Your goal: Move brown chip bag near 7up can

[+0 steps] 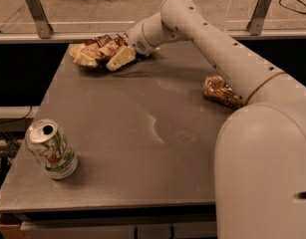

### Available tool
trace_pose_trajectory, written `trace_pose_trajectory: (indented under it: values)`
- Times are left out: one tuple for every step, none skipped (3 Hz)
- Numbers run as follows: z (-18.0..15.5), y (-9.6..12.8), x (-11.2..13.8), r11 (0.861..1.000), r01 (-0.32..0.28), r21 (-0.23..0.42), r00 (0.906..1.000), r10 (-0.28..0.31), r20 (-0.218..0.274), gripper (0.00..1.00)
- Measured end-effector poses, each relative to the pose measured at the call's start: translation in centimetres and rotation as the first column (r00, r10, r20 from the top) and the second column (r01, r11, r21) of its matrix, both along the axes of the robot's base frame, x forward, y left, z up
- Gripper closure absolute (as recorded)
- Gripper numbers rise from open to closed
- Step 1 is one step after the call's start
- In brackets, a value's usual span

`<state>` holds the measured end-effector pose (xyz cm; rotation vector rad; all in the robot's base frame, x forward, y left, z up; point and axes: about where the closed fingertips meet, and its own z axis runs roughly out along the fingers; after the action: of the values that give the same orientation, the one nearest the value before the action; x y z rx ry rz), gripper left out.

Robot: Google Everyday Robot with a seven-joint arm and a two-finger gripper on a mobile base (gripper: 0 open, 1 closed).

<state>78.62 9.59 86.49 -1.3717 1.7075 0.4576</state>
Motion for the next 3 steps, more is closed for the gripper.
trace_pose_trajectory:
  values:
    - [-1.1,0.6,0.1,1.000,0.001,0.002,0.9995,-0.001,-0.030,0.41]
    - [-0.1,0.6,-0.4,1.000,-0.007,-0.013,0.9999,0.007,-0.010,0.64]
    - [3.0,0.5,-1.7,0.999,-0.027,-0.044,0.9982,0.030,0.053,0.87]
